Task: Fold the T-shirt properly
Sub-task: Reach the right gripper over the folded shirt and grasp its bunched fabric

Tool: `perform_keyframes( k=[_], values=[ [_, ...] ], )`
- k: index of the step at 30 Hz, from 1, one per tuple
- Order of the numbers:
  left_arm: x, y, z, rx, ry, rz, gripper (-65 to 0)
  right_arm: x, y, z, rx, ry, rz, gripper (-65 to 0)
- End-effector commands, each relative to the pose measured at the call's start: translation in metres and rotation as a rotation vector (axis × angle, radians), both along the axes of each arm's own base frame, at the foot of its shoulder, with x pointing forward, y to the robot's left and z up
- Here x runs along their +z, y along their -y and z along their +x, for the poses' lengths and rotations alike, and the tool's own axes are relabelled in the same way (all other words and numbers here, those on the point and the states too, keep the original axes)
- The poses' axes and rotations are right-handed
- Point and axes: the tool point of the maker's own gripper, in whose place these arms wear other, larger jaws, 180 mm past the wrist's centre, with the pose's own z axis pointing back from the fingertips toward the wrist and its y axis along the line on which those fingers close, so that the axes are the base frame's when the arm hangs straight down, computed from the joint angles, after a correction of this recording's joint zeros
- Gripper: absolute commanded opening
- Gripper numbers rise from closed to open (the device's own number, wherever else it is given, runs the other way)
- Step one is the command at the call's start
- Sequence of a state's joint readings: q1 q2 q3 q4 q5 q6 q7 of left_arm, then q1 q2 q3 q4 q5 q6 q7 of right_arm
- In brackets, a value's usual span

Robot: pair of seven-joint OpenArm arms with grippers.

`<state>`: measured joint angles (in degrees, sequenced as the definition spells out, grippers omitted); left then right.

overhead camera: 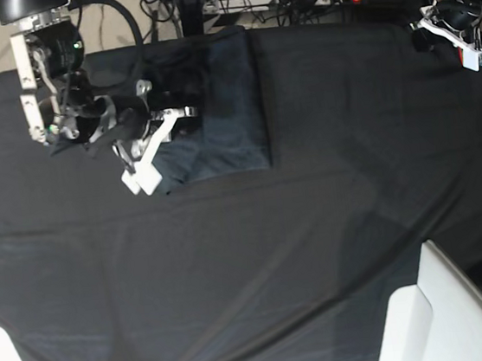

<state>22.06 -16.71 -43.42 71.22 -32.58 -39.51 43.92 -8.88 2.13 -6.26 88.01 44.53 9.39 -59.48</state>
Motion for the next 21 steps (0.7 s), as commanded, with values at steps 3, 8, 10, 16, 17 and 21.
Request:
perform_keyframes(
  k=[3, 8, 10, 16, 17, 21],
  values=[
    [0.010, -0.009, 0.007, -0.007, 0.034, 0.021, -65.0, 0.006, -0.011, 0.008, 0.018, 0.019, 0.029, -64.2],
    [0.010, -0.009, 0.006, -0.007, 0.032, 0.021, -65.0, 0.003, -0.012, 0.009, 0.025, 0.011, 0.026, -64.2],
    [0.010, -0.009, 0.007, -0.007, 0.034, 0.021, -65.0, 0.004, -0.015, 0.010, 0.041, 0.015, 0.027, -64.2],
    [0.010, -0.009, 0.007, -0.007, 0.034, 0.021, -65.0, 0.005, -0.029, 0.012, 0.107, 0.017, 0.007, -64.2],
    [0.010, -0.009, 0.007, -0.007, 0.034, 0.021, -65.0, 0.004, -0.032, 0.012, 0.118, 0.011, 0.003, -64.2],
    [0.010, -0.009, 0.005, -0.007, 0.031, 0.021, -65.0, 0.000, -0.037, 0.011, 0.142, -0.001, -0.003, -64.2]
  ],
)
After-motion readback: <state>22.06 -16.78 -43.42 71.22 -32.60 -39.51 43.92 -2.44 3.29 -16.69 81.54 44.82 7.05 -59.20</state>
